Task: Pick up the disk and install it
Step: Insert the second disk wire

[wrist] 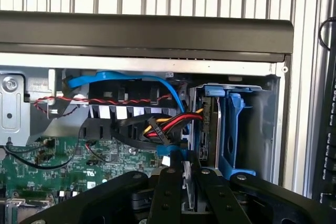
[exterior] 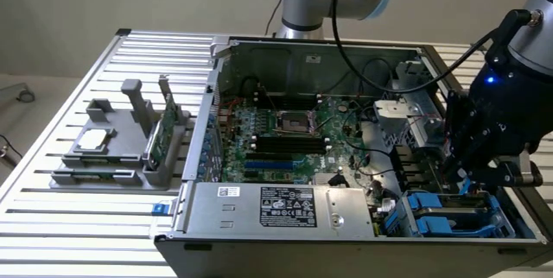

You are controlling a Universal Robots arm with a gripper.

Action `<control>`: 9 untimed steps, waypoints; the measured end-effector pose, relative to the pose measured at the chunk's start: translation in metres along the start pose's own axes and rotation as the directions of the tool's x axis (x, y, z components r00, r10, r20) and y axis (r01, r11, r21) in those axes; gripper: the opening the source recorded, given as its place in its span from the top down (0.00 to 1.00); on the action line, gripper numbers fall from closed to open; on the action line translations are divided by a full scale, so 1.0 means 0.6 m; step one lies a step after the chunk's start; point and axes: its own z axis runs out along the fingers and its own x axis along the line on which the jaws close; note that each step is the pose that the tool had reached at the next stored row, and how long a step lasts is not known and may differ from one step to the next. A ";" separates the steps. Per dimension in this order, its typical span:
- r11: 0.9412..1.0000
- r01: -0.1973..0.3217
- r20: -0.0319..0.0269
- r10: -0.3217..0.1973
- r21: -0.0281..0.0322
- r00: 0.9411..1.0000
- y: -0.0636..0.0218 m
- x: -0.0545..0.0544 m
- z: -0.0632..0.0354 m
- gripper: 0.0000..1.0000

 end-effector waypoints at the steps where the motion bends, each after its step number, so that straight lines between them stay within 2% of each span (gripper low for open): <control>1: 1.000 0.000 -0.002 0.000 0.000 1.000 0.000 -0.002 0.001 0.84; 6: 1.000 0.000 -0.005 0.000 0.000 1.000 0.000 -0.011 0.002 0.84; 9: 1.000 -0.001 -0.013 0.001 0.000 1.000 0.001 -0.021 0.004 0.84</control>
